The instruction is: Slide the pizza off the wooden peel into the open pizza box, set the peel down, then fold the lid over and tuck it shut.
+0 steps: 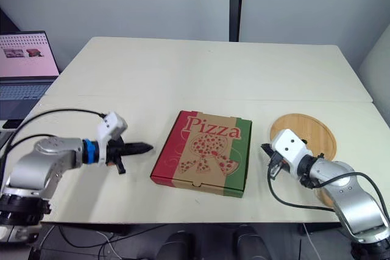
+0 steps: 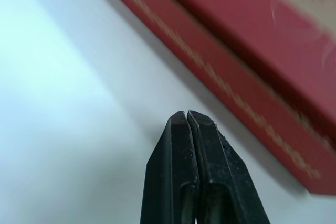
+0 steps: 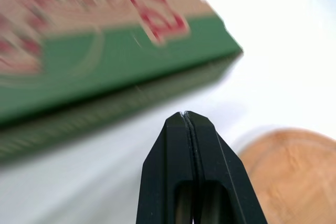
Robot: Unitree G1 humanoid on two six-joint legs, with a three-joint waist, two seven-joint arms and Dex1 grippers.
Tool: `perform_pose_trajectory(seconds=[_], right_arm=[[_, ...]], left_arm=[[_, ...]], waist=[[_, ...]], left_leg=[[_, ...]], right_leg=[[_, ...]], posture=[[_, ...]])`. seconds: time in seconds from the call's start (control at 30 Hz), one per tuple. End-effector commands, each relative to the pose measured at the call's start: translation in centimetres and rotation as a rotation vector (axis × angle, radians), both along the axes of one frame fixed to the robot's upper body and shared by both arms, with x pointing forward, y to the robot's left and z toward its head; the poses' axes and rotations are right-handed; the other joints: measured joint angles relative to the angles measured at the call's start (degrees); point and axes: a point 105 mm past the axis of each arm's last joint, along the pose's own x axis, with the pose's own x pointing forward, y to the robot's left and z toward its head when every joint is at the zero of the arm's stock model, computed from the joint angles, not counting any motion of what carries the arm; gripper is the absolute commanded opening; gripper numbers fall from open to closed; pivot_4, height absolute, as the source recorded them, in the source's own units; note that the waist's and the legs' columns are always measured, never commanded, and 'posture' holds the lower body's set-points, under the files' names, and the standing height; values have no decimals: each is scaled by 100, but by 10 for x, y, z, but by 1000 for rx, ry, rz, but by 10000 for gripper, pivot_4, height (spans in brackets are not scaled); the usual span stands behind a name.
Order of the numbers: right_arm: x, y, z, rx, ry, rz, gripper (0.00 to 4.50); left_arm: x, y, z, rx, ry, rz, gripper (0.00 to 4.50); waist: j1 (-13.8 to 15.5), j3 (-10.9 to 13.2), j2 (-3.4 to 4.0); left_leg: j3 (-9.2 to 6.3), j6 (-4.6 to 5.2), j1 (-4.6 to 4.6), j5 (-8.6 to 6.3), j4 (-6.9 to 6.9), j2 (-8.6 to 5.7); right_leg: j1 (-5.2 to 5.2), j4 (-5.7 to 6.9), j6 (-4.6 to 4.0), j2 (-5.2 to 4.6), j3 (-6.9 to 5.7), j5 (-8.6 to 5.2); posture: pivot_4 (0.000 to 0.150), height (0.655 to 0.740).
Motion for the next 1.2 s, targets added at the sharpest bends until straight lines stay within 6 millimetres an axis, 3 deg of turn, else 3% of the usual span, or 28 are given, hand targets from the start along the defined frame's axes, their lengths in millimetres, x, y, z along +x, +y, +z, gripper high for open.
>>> perform_pose_trajectory(seconds=[0.03, 0.37, 0.7, 0.9, 1.1, 1.2], right_arm=[[3, 16, -1, -1, -25, 82, 154], [10, 44, -8, 1, -26, 241, 154], [13, 35, -9, -31, -31, 223, 154], [1, -4, 17, 5, -33, 129, 154], [-15, -67, 34, -89, -65, 12, 154], [-24, -106, 37, -82, 12, -85, 154]], left_arm=[[-5, -18, 5, -20, -26, -48, 0], [-27, -36, -2, -52, 29, -104, 0], [-19, -18, 2, -13, -21, -31, 0], [-9, 32, 15, 60, -105, 92, 0], [-14, 87, 27, 173, -193, 210, 0], [-23, 114, 28, 203, -191, 279, 0]], waist=[[3, 0, 0], [-19, 0, 0], [-32, 0, 0], [-14, 1, 2], [6, 1, 2], [6, 1, 2]], left_leg=[[0, 0, 0, 0, 1, -1], [1, 0, 3, 0, -1, -1], [0, 0, 5, 0, -1, 0], [-2, 0, 1, 0, -3, 0], [4, 0, 4, 0, -5, -1], [7, 0, 4, 0, -6, 0]], right_leg=[[0, 1, 0, 0, 0, 0], [1, 2, 0, 0, 3, 0], [1, 3, -1, 1, 1, 0], [-1, 2, -2, -1, 0, 0], [1, -1, -2, -18, -1, -2], [1, -2, -3, -22, -1, -3]], posture=[[1500, 7306], [1500, 7306], [1500, 7306], [1500, 7306], [1500, 7306], [1500, 7306]])
